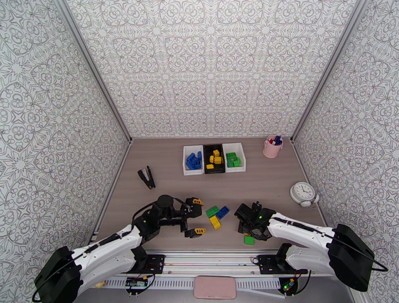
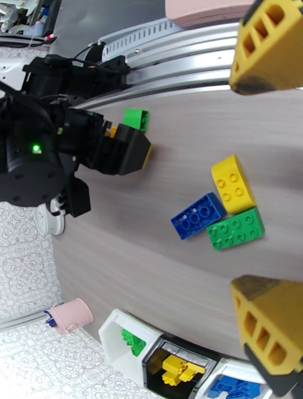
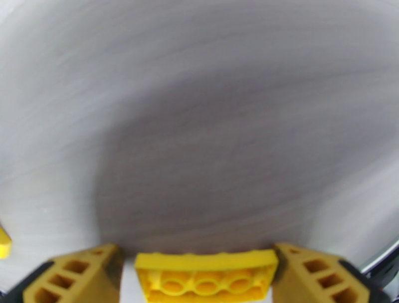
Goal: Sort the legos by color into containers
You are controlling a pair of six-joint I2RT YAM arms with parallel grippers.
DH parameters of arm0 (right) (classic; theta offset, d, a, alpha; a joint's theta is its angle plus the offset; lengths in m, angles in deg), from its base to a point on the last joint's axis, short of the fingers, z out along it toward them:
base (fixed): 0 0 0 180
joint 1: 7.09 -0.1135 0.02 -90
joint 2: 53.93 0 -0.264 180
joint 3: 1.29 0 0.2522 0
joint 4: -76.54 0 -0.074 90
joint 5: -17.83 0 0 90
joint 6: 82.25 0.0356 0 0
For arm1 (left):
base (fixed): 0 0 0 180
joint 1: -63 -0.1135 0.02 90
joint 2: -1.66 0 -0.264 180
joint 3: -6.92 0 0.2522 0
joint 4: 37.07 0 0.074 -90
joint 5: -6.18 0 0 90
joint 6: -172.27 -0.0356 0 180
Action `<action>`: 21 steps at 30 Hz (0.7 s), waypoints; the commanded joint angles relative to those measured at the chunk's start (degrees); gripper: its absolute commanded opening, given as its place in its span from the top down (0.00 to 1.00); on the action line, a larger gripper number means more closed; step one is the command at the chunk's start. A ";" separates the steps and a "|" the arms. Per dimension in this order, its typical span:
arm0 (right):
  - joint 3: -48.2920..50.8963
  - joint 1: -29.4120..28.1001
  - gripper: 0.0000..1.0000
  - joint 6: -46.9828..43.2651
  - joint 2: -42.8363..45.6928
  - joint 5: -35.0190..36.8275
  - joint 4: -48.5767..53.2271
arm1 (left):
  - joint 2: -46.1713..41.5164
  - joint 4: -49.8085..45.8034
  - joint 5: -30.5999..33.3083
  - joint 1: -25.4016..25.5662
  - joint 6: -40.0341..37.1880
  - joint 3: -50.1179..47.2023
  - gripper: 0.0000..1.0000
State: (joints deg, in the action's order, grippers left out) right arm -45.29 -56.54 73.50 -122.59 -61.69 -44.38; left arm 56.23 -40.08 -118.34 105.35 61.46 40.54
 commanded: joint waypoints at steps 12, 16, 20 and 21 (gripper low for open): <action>-2.77 -0.38 0.38 -2.19 -0.07 4.04 -1.45 | 0.45 2.54 -1.35 -1.82 3.12 0.69 0.00; -6.85 -0.33 0.39 -4.78 -0.22 9.63 -2.82 | 0.54 5.16 -0.60 -2.70 6.28 0.36 0.00; -12.77 -0.06 0.39 -8.78 -2.81 14.10 -7.09 | 0.43 6.15 0.63 -3.13 8.25 0.18 0.00; -14.31 0.16 0.39 -11.10 -3.92 14.74 -8.19 | 0.37 6.43 0.81 -3.23 8.94 0.12 0.00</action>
State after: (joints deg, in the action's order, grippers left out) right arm -54.95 -56.54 67.29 -124.51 -52.42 -47.85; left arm 56.49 -36.17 -118.45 102.73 67.51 40.54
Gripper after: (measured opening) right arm 0.620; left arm 0.996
